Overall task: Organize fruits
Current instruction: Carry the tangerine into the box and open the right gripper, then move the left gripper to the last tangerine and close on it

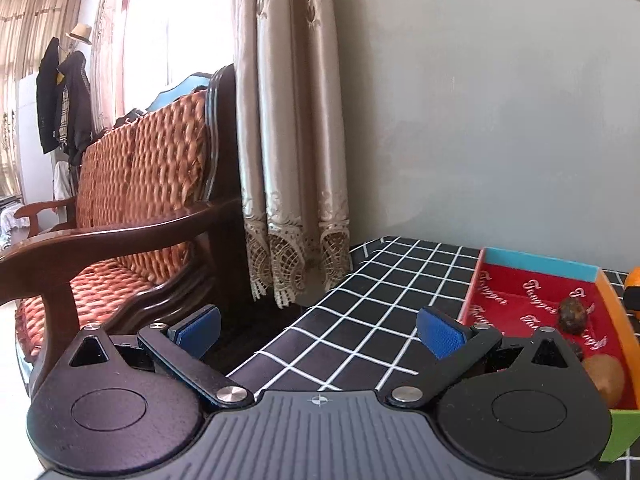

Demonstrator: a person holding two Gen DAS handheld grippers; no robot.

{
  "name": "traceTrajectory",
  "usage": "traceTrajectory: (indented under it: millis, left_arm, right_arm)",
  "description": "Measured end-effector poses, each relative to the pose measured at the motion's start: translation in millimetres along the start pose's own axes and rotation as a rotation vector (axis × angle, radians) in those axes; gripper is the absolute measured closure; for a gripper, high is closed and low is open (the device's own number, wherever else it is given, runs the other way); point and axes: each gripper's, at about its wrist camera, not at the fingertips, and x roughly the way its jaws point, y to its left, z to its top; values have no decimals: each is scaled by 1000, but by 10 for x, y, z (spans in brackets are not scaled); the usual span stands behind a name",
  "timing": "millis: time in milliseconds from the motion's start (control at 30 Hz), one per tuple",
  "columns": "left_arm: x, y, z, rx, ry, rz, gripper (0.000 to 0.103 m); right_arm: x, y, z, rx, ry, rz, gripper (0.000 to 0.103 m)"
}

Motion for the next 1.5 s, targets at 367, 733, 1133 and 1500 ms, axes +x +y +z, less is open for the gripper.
traceTrajectory:
  millis: [367, 733, 1133, 1500]
  left_arm:
    - [78, 203, -56, 6, 17, 27, 0]
    - [92, 258, -78, 6, 19, 30, 0]
    - [46, 181, -41, 5, 17, 6, 0]
    - [-160, -279, 24, 29, -8, -86, 0]
  right_arm:
    - [98, 436, -32, -43, 11, 79, 66]
    - [150, 617, -53, -59, 23, 118, 66]
    - [27, 476, -25, -71, -41, 87, 44]
    - [-137, -182, -115, -55, -37, -46, 39]
